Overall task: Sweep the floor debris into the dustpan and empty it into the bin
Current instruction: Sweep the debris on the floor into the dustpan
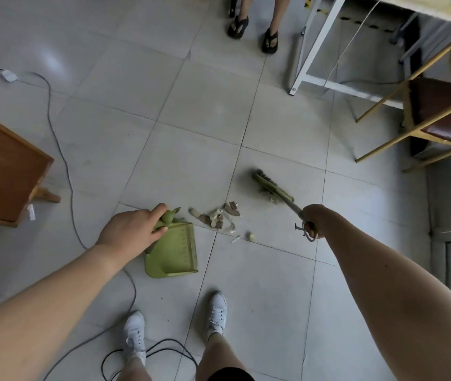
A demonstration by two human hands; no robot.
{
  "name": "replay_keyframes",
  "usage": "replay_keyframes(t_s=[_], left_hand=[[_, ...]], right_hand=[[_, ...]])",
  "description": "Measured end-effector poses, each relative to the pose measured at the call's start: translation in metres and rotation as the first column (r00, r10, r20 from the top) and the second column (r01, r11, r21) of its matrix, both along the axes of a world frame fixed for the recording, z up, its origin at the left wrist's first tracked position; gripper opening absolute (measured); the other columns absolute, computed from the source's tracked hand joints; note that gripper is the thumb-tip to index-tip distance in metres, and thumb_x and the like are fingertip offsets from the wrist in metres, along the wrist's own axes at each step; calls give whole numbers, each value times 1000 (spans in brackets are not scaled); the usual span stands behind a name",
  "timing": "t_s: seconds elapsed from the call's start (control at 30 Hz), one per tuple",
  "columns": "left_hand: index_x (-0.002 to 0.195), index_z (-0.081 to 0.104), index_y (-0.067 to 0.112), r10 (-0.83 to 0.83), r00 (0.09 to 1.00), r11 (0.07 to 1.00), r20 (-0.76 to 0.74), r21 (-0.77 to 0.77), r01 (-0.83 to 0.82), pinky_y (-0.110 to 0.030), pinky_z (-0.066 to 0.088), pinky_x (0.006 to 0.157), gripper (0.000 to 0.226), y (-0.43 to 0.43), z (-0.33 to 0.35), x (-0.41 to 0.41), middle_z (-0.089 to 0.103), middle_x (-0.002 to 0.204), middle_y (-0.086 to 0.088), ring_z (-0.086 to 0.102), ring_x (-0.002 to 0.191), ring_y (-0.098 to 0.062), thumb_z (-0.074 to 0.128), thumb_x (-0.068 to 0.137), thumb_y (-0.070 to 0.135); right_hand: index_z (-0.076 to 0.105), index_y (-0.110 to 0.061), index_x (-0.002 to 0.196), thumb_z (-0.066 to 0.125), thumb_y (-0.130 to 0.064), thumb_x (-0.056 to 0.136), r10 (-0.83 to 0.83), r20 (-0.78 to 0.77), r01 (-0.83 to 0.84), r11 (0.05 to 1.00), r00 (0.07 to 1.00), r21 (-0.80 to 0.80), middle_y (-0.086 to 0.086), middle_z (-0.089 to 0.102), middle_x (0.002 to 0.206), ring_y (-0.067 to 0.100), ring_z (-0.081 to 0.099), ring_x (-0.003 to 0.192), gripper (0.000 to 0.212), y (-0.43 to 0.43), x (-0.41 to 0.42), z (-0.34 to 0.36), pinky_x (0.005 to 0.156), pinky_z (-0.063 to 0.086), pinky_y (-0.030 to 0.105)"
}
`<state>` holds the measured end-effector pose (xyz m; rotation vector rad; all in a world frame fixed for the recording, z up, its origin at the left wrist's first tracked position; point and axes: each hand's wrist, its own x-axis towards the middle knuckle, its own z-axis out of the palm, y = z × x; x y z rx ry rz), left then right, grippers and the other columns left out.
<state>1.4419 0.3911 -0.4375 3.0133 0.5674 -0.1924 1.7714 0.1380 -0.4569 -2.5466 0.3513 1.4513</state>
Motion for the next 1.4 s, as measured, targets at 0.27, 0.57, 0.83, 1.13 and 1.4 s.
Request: replay_keyframes(t_s=[0.27,0.57,0.83,1.13,1.4], left_hand=[[111,43,21,59,998,998,-32,-30,-60,-26,28,40,31,-6,-3,-6,61,65,0,43,47,-21,54,91,42],[119,37,20,-24,996,999,-84,-51,19,-30,38,47,33,1,11,-32,64,77,-3,52,58,-24,44,97,42],[113,37,17,-43,999,997,-26,-70,41,-29,39,46,30,18,20,-70,61,75,-3,52,55,-24,44,96,40],[109,36,11,-26,1000,991,6,-128,27,-31,38,47,31,26,20,-91,54,73,-6,53,58,-25,34,99,40],[108,36,12,-65,997,991,-28,-120,61,-33,43,50,30,34,9,-105,63,82,-9,57,62,-28,34,100,40]], right_hand=[[43,-6,72,30,-11,99,-67,-127,70,997,990,17,6,37,56,16,35,47,30,10,-76,-21,47,31,26],[42,-6,68,29,-13,98,-128,-195,135,991,972,22,5,39,31,17,37,34,33,24,-157,-6,39,33,19],[42,-4,60,30,-10,100,-238,-64,244,964,969,109,7,38,28,16,38,24,42,31,-199,18,41,34,20],[40,-8,62,29,-20,99,-471,25,454,861,882,227,7,37,44,19,34,41,40,6,-220,52,48,28,26],[44,-2,68,29,-17,101,-708,-102,710,669,699,220,5,35,23,13,32,12,39,11,-265,-7,29,34,14]])
